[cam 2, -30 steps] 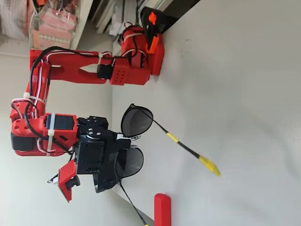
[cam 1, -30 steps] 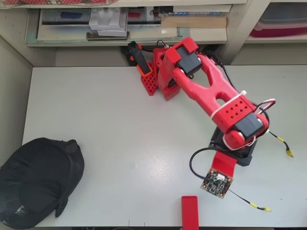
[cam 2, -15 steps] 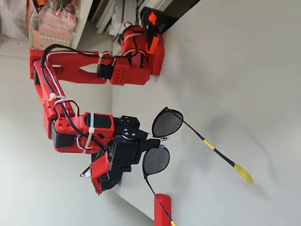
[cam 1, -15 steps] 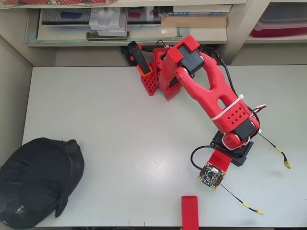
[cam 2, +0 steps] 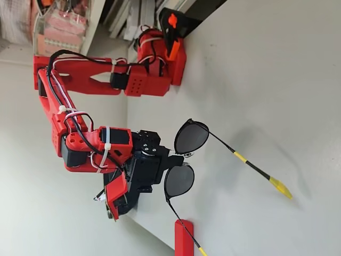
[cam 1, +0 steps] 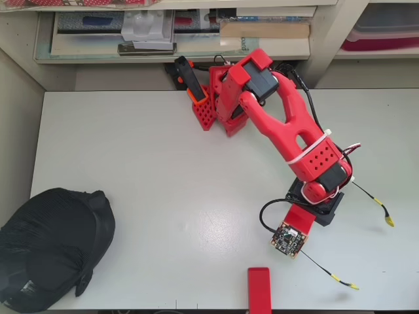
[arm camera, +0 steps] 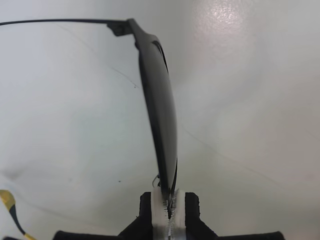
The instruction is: Place Meta Rayban sunglasses on black head mold for quality assessment
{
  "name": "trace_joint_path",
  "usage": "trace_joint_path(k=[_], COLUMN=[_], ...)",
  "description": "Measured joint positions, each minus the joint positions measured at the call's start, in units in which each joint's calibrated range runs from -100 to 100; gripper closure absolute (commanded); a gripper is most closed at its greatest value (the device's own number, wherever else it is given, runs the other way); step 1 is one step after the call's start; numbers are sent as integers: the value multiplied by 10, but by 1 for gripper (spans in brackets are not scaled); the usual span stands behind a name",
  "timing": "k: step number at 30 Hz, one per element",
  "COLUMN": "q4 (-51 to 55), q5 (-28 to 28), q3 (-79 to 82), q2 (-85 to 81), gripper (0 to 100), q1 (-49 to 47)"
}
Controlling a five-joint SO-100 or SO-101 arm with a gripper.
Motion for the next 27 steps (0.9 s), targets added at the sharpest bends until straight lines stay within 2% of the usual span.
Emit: trace_joint_path(k=[25, 27], q4=[-4, -4], q5=[0, 0], q3=[0, 0], q2=[0, 0], gripper=[78, 74], q1=[-11, -11])
